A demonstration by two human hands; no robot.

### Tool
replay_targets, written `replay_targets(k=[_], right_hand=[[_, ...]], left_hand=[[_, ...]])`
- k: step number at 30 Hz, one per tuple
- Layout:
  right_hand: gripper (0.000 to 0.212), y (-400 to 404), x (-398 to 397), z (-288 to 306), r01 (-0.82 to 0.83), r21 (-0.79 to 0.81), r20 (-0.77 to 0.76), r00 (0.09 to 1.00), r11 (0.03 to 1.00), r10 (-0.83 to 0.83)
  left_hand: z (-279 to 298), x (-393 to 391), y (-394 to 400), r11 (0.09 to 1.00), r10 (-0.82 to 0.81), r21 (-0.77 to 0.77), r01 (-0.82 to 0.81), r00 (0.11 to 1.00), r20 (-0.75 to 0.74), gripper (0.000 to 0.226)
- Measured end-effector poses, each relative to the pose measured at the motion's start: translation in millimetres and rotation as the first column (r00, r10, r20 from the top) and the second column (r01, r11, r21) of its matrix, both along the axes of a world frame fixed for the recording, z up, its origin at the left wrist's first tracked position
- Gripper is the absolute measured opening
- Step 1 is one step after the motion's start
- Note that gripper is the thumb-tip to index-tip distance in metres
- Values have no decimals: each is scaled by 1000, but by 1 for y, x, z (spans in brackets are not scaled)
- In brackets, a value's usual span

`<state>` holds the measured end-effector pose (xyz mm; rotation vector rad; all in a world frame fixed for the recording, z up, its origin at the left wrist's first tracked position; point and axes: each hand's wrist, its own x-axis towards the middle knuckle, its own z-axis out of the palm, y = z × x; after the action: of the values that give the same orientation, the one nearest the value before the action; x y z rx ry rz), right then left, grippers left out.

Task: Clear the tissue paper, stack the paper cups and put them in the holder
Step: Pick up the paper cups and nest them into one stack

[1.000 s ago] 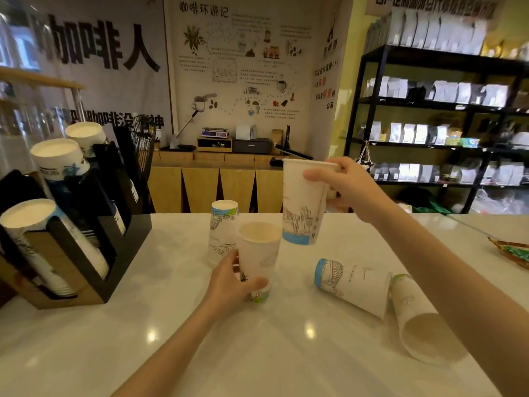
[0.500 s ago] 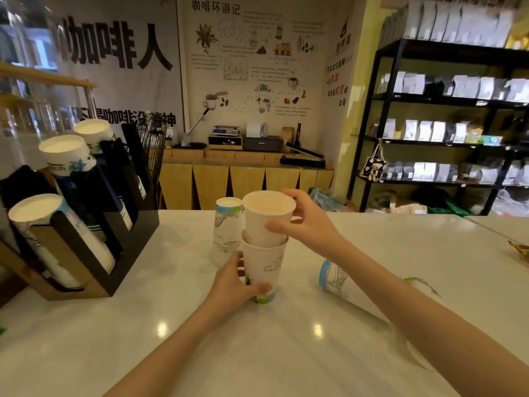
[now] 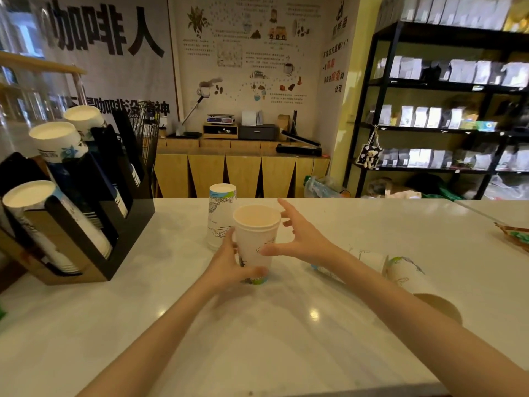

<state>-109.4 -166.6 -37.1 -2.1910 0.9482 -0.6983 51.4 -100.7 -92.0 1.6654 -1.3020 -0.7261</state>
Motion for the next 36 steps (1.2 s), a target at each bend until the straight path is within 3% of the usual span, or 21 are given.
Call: replay_targets(k=[2,4,8,10,15,18,22,26,33,36], right_hand=[[112,-1,-10,5,18,11,-3,1000,1000,-18],[110,-3,-25,12,54,2,-12,998,999,-54],[95,-8,-69,24,147,18,24,989,989,-148],[78,-8,-95,27,209,1,41,977,978,-209],[40,-11,-159,25,416,-40,18,909,908,-416],[49,-11,-187,15,526,13,-137,843,850,-520],[75,-14,-204,2,667,193,-338,733,719,-590],[83,-14,-206,-4,648,379,-426,756,661,-497],[60,-21,-212,-10,579,487,-341,816,654,-467],[55,-28,-209,-6,545,510,-265,835,665,-482]], left_hand=[[15,1,5,999,19,-42,-17,999,38,131],[37,-1,13,982,70,-180,-49,991,110,134],[87,-24,32,836,108,-539,100,934,340,118],[99,-43,33,768,74,-580,270,863,500,102],[84,-104,7,721,-167,-396,569,697,698,87],[64,-132,-17,745,-244,-242,622,591,769,91],[41,-153,-49,799,-303,-46,600,467,830,98],[24,-165,-68,832,-335,62,552,410,848,101],[28,-167,-75,869,-282,16,495,467,838,88],[69,-154,-65,886,-205,-170,432,692,693,89]])
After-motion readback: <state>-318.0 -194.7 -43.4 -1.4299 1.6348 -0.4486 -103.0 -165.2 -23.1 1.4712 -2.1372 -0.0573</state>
